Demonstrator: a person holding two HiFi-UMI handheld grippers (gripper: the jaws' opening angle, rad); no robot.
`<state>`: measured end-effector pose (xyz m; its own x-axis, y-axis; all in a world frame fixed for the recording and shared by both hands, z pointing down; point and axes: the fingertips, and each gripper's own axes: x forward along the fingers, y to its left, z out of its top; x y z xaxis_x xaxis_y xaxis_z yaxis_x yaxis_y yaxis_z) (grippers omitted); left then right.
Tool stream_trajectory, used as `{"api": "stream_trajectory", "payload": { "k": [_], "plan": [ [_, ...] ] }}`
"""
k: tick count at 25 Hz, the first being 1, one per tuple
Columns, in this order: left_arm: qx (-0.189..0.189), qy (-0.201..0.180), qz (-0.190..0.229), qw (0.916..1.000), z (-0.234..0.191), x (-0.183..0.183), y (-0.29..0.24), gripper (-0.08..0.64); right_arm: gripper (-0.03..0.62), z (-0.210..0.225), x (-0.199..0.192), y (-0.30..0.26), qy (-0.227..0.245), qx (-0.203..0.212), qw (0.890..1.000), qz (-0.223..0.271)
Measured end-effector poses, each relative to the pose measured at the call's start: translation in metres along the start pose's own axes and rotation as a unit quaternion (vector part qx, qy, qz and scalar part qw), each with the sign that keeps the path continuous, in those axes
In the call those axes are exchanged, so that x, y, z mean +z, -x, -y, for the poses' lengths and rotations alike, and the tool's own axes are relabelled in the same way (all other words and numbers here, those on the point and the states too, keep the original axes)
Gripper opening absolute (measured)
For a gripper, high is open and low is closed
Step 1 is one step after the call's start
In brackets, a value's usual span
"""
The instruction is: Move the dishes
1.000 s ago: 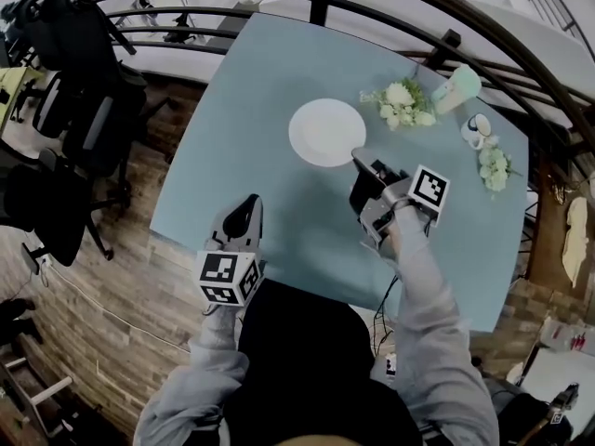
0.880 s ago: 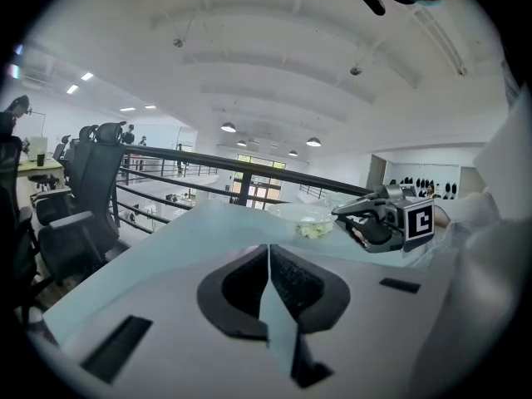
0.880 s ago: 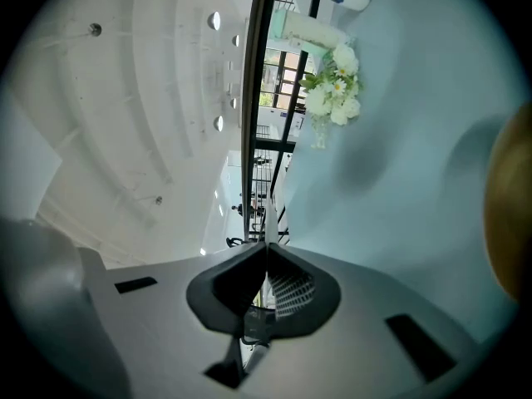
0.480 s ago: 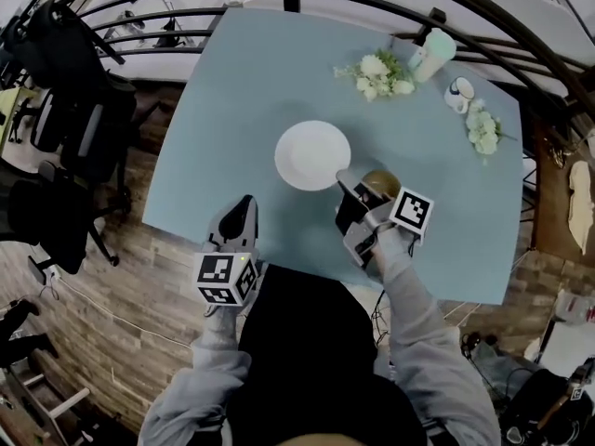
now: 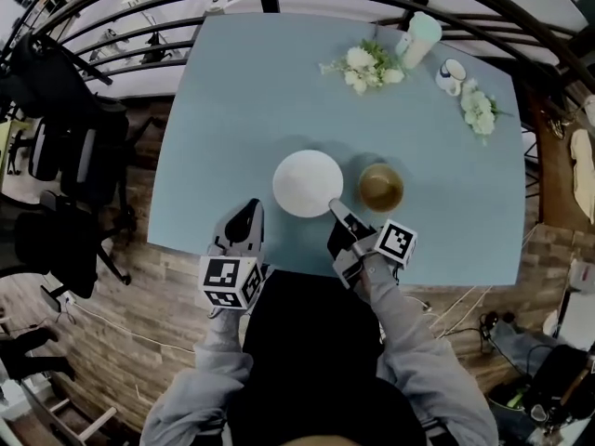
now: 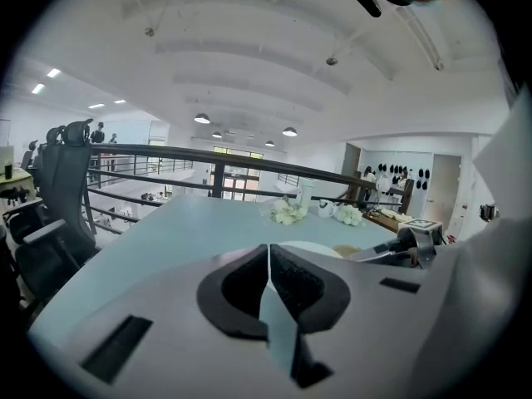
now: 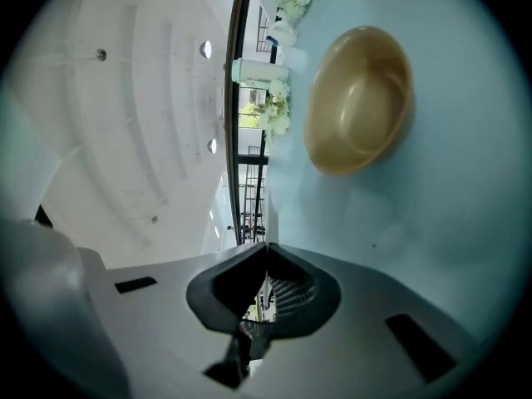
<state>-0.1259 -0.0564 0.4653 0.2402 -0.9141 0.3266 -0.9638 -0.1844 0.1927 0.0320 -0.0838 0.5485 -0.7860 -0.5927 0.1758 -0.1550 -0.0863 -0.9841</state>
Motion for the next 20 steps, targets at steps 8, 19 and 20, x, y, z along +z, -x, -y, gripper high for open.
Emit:
{"api": "stream_trajectory", "payload": {
  "k": [8,19,20],
  "plan": [
    [-0.014,0.003,-0.019,0.9997,-0.019,-0.016,-0.006,0.021,0.018,0.048,-0.017,-0.007,-0.005,-0.030,0.999,0.038],
    [-0.011,0.017,-0.018,0.9996,-0.034,-0.021,-0.009,0.021,0.017,0.073,-0.028,-0.013,-0.025,-0.093,0.993,0.073],
    [-0.012,0.016,-0.018,0.9996,-0.033,-0.021,-0.010,0.021,0.018,0.074,-0.029,-0.014,-0.029,-0.099,0.992,0.075]
  ]
}}
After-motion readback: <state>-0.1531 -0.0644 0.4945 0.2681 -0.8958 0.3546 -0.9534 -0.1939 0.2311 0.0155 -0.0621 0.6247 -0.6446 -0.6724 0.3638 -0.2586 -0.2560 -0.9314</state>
